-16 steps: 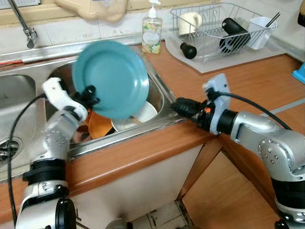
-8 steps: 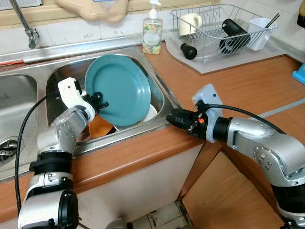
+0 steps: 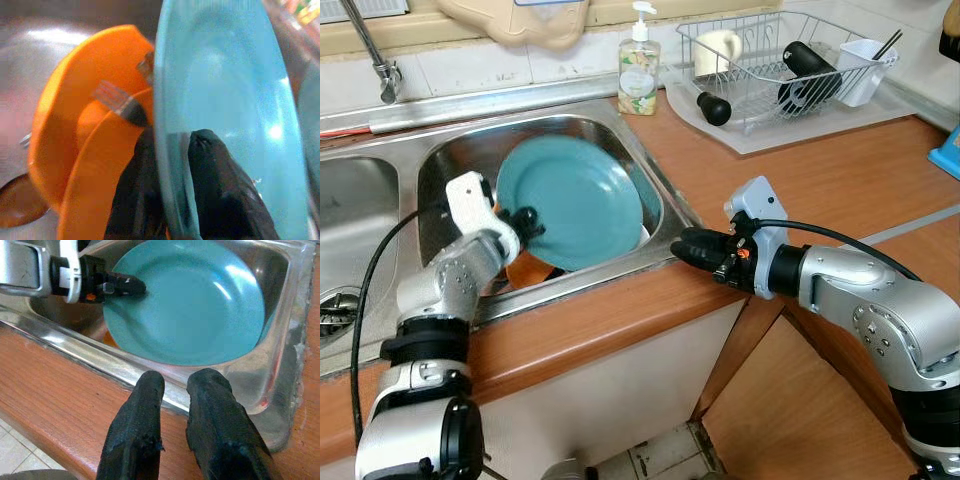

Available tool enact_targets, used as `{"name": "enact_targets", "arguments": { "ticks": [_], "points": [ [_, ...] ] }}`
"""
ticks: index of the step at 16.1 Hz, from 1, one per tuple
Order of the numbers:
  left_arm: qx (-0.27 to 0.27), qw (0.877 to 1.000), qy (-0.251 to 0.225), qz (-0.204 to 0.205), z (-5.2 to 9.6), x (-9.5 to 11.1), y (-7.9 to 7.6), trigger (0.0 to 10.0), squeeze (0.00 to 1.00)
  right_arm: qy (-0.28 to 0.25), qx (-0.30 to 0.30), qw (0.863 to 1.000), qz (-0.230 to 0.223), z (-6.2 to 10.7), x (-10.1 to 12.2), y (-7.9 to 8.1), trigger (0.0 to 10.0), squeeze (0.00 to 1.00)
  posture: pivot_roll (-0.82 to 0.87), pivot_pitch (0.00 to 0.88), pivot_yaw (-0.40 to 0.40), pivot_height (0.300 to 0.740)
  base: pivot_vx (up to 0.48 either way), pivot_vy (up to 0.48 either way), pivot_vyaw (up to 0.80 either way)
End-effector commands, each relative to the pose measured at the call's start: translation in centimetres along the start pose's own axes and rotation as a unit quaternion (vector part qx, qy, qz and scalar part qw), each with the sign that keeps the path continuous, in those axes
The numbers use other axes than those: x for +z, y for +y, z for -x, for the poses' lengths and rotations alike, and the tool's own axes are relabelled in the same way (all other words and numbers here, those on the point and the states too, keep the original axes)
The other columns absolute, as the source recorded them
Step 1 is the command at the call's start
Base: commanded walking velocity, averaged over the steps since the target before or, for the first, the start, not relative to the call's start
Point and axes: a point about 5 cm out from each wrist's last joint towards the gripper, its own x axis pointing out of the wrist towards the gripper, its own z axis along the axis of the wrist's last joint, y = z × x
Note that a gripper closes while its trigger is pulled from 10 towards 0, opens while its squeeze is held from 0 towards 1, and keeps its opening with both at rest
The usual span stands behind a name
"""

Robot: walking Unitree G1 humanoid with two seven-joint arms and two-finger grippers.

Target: Kitchen organization

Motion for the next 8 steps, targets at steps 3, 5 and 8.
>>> {"name": "enact_targets", "arguments": {
  "ticks": [3, 5, 8],
  "points": [
    [0.006, 1.000, 0.001, -0.022, 0.6, 0.5, 0.5, 10.0, 1.00, 0.001, -0.001, 1.000, 0.003, 0.0, -0.1, 0.0, 10.0, 0.00, -0.15, 0.000, 0.025, 0.740, 0.000, 0.000, 0.00],
    [0.010, 0.999, 0.004, -0.040, 1.2, 0.7, 1.0, 10.0, 1.00, 0.002, -0.005, 1.000, 0.002, 0.0, -0.2, -0.1, 10.0, 0.00, -0.15, 0.000, 0.025, 0.740, 0.000, 0.000, 0.00],
    [0.016, 0.995, 0.012, -0.095, 2.5, 0.7, 1.8, 10.0, 1.00, -0.001, -0.028, 1.000, 0.003, 0.0, -0.3, -0.5, 10.0, 0.00, -0.14, 0.000, 0.018, 0.740, 0.000, 0.000, 0.00]
  ]
}}
